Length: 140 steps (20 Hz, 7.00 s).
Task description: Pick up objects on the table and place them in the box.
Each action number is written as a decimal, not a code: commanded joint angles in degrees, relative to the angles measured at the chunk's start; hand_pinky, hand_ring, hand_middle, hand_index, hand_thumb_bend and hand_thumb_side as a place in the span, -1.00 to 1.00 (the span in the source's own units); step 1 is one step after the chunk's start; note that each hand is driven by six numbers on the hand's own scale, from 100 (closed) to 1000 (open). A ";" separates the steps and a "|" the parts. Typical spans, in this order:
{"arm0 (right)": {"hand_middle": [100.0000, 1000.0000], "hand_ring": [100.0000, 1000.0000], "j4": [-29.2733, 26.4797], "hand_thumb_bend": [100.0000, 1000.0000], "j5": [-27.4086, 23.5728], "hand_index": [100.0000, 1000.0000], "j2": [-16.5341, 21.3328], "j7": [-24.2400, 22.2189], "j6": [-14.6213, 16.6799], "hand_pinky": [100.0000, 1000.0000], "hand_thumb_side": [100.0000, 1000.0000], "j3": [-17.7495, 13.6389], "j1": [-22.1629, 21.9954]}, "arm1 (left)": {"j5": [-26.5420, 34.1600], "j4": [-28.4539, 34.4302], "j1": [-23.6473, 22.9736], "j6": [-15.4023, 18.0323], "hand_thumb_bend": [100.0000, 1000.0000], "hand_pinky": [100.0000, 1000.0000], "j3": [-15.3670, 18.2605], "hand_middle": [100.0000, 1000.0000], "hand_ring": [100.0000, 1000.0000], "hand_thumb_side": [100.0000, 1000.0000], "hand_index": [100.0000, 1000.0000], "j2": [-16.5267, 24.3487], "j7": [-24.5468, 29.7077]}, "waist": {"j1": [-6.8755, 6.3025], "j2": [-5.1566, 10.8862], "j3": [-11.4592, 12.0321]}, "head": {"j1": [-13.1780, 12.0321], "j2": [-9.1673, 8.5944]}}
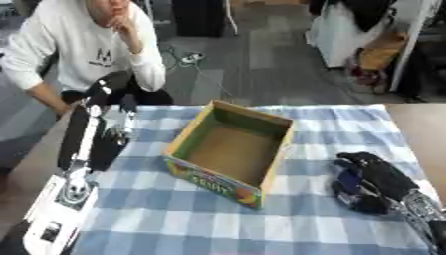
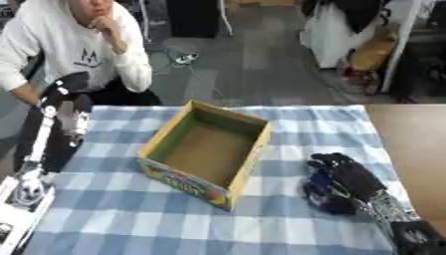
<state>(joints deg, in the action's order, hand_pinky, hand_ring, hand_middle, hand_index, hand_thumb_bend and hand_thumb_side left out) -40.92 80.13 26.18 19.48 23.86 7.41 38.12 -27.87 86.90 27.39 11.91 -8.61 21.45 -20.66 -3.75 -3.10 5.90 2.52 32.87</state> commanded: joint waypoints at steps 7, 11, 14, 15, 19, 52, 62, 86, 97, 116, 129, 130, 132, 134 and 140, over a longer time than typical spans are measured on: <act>0.59 0.21 0.32 -0.83 2.34 0.74 0.32 0.24 -1.34 -0.61 1.00 -0.21 0.73 | 0.39 1.29 1.16 -0.11 -0.97 0.83 0.11 0.70 0.55 0.94 0.77 1.62 0.05 | 0.19 0.28 0.30 | -0.48 -0.79; 0.24 -0.26 0.38 -0.97 1.94 0.53 0.15 1.84 -1.53 -1.00 1.00 -0.52 0.62 | 0.42 1.33 1.16 -0.10 -0.97 0.83 0.10 0.70 0.55 0.94 0.77 1.60 0.07 | 0.28 0.27 0.37 | -0.58 -0.73; -0.05 -0.58 0.70 -1.00 1.03 0.30 0.06 3.31 -1.61 -1.00 1.00 -0.78 0.55 | 0.44 1.33 1.11 -0.11 -0.98 0.83 0.08 0.70 0.55 0.94 0.77 1.58 0.08 | 0.32 0.23 0.42 | -0.62 -0.68; -0.16 -0.69 0.71 -1.00 0.75 0.20 0.04 4.01 -1.74 -1.00 1.00 -0.86 0.52 | 0.45 1.33 1.10 -0.11 -0.98 0.83 0.08 0.70 0.55 0.94 0.77 1.58 0.09 | 0.32 0.23 0.42 | -0.64 -0.67; -0.70 -1.00 -0.03 -1.00 -0.45 -0.38 0.03 9.39 -2.35 -1.00 1.00 -1.09 0.41 | 0.48 1.33 1.00 -0.13 -0.98 0.84 0.09 0.70 0.55 0.94 0.77 1.56 0.08 | 0.33 0.24 0.42 | -0.72 -0.61; -1.00 -1.00 -2.22 -1.00 -11.16 -0.96 1.45 18.50 2.46 -1.00 0.77 -0.36 0.69 | 0.46 1.27 0.35 -0.17 -0.98 0.84 -0.06 0.70 0.56 0.94 0.76 1.73 0.51 | 0.32 0.99 -0.14 | -0.90 0.04; -1.00 -1.00 -1.97 -1.00 -8.22 -0.96 0.80 17.89 1.19 -1.00 0.79 -0.23 0.41 | 0.48 1.37 0.35 -0.23 -0.98 0.84 -0.07 0.70 0.56 0.94 0.76 1.73 0.48 | 0.27 0.86 -0.05 | -1.00 0.15; -1.00 -1.00 -5.02 -1.00 -11.71 -0.96 4.37 17.83 -1.13 -1.00 0.78 -1.60 5.31 | 0.46 1.47 -0.01 -0.38 -0.98 0.84 0.01 0.70 0.55 0.93 0.76 2.08 0.39 | 0.26 1.26 -0.26 | -1.47 0.90; -1.00 -1.00 -5.56 -1.00 -11.70 -0.95 6.07 16.43 -0.95 -1.00 0.78 -1.60 5.24 | 0.47 1.47 -0.23 -0.44 -0.98 0.85 0.03 0.70 0.56 0.93 0.76 2.15 0.30 | 0.29 1.23 -0.23 | -1.49 1.26; -1.00 -1.00 -5.68 -1.00 -10.84 -0.95 5.86 16.23 -1.37 -1.00 0.80 -1.47 5.05 | 0.52 1.52 -0.30 -0.52 -0.98 0.85 0.02 0.70 0.56 0.93 0.76 2.21 0.21 | 0.25 1.29 -0.29 | -1.52 1.27; -1.00 -1.00 -6.35 -1.00 -11.34 -0.95 6.09 16.33 -1.75 -1.00 0.78 -1.80 6.31 | 0.56 1.52 -0.52 -0.56 -0.98 0.85 -0.03 0.70 0.56 0.93 0.77 2.23 0.27 | 0.33 1.38 -0.27 | -1.52 1.44; -1.00 -1.00 -6.47 -1.00 -11.48 -0.95 5.98 16.34 -1.71 -1.00 0.78 -1.77 6.47 | 0.57 1.52 -0.56 -0.57 -0.98 0.85 -0.01 0.70 0.56 0.93 0.77 2.24 0.25 | 0.34 1.40 -0.26 | -1.52 1.46; -1.00 -1.00 -6.79 -1.00 -11.77 -0.95 5.70 16.31 -1.49 -1.00 0.78 -1.57 6.81 | 0.58 1.53 -0.61 -0.57 -0.98 0.85 0.01 0.70 0.56 0.93 0.77 2.25 0.23 | 0.36 1.42 -0.22 | -1.51 1.46; -1.00 -1.00 -7.29 -1.00 -11.99 -0.95 5.08 16.15 -1.05 -1.00 0.78 -1.11 7.34 | 0.57 1.56 -0.62 -0.58 -0.98 0.85 0.02 0.70 0.56 0.93 0.77 2.23 0.22 | 0.35 1.42 -0.14 | -1.55 1.45; -1.00 -1.00 -7.77 -1.00 -11.36 -0.95 2.65 14.85 0.32 -1.00 0.78 0.30 9.39 | 0.54 1.78 -0.43 -0.56 -0.98 0.85 0.05 0.70 0.56 0.92 0.77 2.10 0.10 | 0.26 1.26 0.47 | -1.86 1.37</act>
<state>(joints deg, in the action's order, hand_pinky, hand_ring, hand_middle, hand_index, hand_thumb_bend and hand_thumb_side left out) -47.34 68.75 28.38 34.46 23.71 7.62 45.38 -27.48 87.43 26.29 11.34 -8.78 22.39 -20.32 -3.60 -2.64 6.34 1.25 34.05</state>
